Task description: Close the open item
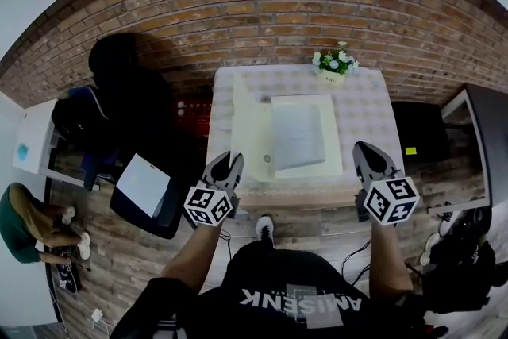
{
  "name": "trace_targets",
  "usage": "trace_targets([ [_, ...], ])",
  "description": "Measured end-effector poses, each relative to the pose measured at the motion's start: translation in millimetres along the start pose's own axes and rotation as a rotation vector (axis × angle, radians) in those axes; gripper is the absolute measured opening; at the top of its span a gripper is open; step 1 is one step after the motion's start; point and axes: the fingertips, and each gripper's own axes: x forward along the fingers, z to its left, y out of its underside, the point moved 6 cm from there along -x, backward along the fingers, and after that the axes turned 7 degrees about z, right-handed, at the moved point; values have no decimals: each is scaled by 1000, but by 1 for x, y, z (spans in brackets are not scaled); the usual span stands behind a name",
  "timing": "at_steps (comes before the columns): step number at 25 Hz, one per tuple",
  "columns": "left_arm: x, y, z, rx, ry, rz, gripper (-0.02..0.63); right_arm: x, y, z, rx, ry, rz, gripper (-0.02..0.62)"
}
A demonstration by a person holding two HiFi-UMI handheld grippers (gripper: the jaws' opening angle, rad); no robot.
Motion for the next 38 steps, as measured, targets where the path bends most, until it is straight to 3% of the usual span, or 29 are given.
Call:
trace_targets([
  [6,26,-10,-41,193,286,35,132,9,-9,-2,12,45,5,43],
  [10,44,-9,-60,252,488,60,188,14,-11,-4,35,90,7,43],
  [14,59,0,-77,264,689,120,212,14,-9,-8,69,148,12,43],
  [19,81,6,-85,256,852,164,213,21,-8,-21,127,192,26,43],
  [23,97,13,-89,179,1012,218,222,32,-3,-34,152,188,47,43],
  [25,107,18,-94,163,1039,243,222,36,1,-44,167,184,55,43],
  [38,162,62,-150,271,1076,450,236,83,30,-105,190,72,167,43],
])
